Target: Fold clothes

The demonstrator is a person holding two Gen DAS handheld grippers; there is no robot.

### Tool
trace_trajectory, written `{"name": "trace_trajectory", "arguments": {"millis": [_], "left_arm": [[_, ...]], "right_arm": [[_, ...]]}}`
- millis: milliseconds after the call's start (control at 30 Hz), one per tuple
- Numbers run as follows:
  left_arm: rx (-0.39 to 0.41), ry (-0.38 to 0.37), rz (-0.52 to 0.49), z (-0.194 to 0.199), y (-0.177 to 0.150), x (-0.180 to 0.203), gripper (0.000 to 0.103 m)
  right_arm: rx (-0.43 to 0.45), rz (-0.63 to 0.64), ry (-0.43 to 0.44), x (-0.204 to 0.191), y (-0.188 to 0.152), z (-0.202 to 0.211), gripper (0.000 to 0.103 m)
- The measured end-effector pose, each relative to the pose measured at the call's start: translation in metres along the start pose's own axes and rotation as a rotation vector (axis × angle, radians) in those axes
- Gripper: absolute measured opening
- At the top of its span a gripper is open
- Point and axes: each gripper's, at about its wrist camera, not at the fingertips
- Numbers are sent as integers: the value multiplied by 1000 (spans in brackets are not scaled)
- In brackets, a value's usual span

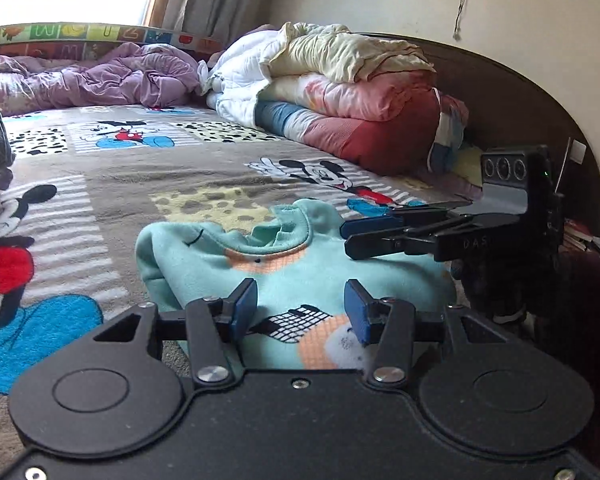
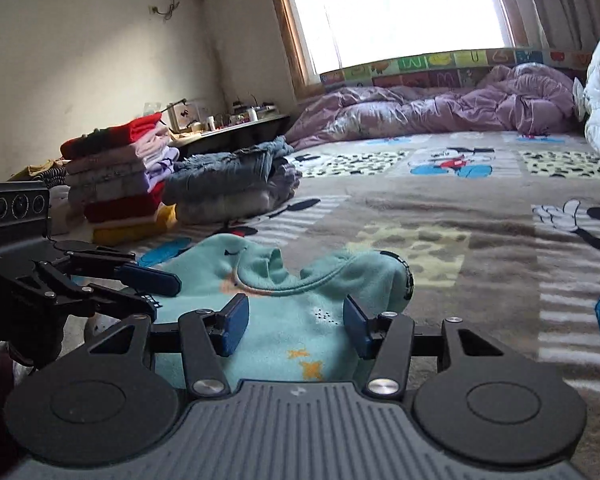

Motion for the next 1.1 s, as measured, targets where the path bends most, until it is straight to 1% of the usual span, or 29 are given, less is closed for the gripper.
{"name": "trace_trajectory", "arguments": {"millis": [33,67,200,333,367,400,467,533,600,667,767,833,933,1100], "left_arm": [[-24,12,-14,-5,-3,-2,47],[-32,13,-24,-8,-5,-3,47],[-33,13,-12,-14,-8,-12,46],[-41,24,-47,-18,-5,-8,46],[-38,20,-46,-16,-4,-7,45],[-27,14,-46,-10,-2,-6,42],[30,-9,-67,9,1,0,41],[83,-54,-70,27,1,6,41],[94,-88,-90,36,1,12,41],[58,-90,-130,36,-2,18,41],[-26,-62,-180,24,-10,20,41],[-69,-45,-210,14,-16,20,42],[-83,-47,-233,6,-22,16,44],[-90,-76,-220,3,-24,6,45]], "right_arm": [[-18,-27,14,4,-1,-4,53],[-32,-48,23,8,-2,-8,53],[-59,-62,35,10,-7,-16,53],[-47,-53,27,8,-9,-14,53],[-32,-36,16,4,-9,-10,52],[-3,-19,14,0,-8,-3,52],[74,16,25,-9,-8,17,50],[137,65,25,-21,-10,38,48],[148,137,25,-35,-13,52,41],[115,205,26,-49,-21,55,41],[15,281,-3,-59,-33,41,41],[-25,281,15,-56,-38,35,40],[-66,288,47,-48,-42,27,40],[-96,217,125,-32,-40,20,40]]}}
Point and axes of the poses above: each gripper's, at about its wrist camera, not at the fingertips, and z roughly against the way its jaws point, x to its right, y to its top, and after that the axes turned 6 degrees about -x, right-handed
